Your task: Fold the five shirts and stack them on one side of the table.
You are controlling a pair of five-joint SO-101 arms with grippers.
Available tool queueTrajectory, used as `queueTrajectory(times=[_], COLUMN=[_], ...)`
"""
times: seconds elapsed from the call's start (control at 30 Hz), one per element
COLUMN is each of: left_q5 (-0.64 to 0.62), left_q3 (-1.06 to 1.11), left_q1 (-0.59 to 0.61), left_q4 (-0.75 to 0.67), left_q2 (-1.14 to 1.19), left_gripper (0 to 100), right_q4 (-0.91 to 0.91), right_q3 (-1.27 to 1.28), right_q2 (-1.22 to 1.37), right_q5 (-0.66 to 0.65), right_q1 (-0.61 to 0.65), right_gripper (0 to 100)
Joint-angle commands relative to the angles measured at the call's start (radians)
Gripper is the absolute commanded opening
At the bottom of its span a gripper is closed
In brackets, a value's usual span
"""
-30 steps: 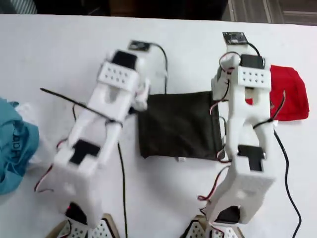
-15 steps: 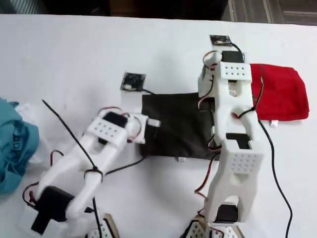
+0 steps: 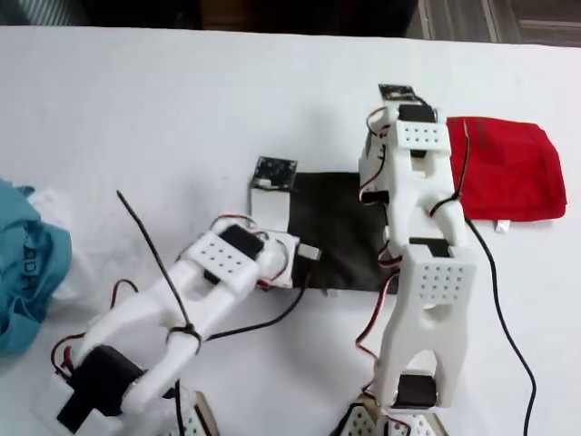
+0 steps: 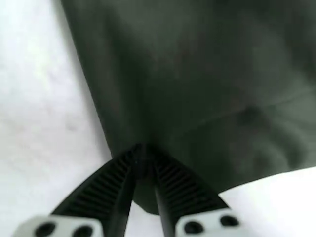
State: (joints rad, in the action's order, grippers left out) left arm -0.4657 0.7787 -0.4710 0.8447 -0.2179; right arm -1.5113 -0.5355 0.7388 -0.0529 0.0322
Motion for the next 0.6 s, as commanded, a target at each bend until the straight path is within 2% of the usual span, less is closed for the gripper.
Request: queueTrajectory(times=[0.0, 0.4, 0.57], left_q5=[-0.011, -0.009, -0.009], left_q3=[0.025, 0.065, 0.005], left_q1=[0.011, 0.064, 0.066], left_q4=[-0.002, -0.018, 0.005], left_q2=[-0.04, -0.041, -0.049], left_gripper=[3, 3, 3], right_q4=[0.027, 0.096, -0.01], right_q3=[-0.043, -0.044, -0.15], right_q2=[0.005, -0.001, -0.064], right_q5=[-0.003, -0.005, -0.043], right_q1=[0.002, -0.018, -0.013], right_gripper=[2.0, 2.0, 2.0])
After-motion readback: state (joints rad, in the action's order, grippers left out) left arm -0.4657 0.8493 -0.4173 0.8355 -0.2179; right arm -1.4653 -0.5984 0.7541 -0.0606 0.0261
